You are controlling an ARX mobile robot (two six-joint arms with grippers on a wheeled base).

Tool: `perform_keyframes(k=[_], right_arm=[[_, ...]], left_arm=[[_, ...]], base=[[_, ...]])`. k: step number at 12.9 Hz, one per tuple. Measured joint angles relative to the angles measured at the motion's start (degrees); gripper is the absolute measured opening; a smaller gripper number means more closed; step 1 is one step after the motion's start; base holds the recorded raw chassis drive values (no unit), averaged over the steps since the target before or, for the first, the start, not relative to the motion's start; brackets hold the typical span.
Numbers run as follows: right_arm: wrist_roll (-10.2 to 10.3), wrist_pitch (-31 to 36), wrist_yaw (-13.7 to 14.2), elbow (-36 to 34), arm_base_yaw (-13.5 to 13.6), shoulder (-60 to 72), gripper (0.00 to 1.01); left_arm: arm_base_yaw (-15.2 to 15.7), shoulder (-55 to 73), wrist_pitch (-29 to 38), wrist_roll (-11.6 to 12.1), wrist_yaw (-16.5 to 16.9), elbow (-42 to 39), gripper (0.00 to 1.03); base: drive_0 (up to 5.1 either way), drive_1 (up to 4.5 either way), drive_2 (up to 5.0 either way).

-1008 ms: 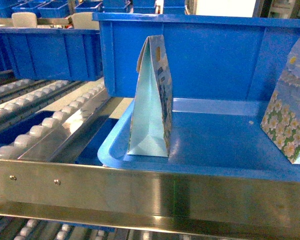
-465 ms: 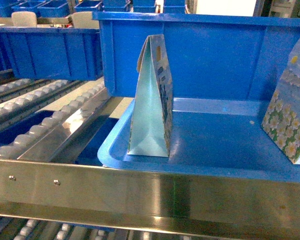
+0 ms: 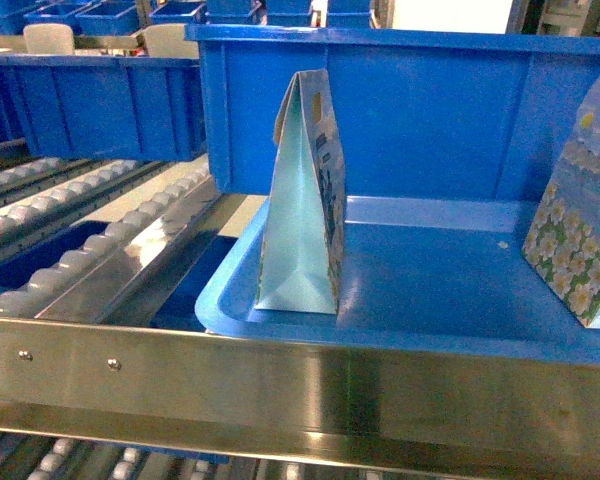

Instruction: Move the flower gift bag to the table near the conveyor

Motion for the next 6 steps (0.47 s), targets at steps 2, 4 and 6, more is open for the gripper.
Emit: perform_keyframes(k=[2, 4, 6], right_arm=[[-0.76, 0.17, 0.02, 2.25, 1.44, 3.1, 0.98], [-0.85, -0.02, 0.2, 3.21, 2.01, 4.24, 0.98], [-1.11, -0.02, 0.42, 4.2, 2.43, 5.27, 0.98]], left_arm=[[0.0, 0.0, 0.0, 0.02, 0.0, 0.0, 0.98], [0.0, 0.0, 0.0, 0.02, 0.0, 0.0, 0.98], [0.0, 0.0, 0.0, 0.02, 0.0, 0.0, 0.98]], base=[[0.0, 0.0, 0.0], [0.0, 0.0, 0.0], [0.0, 0.0, 0.0]])
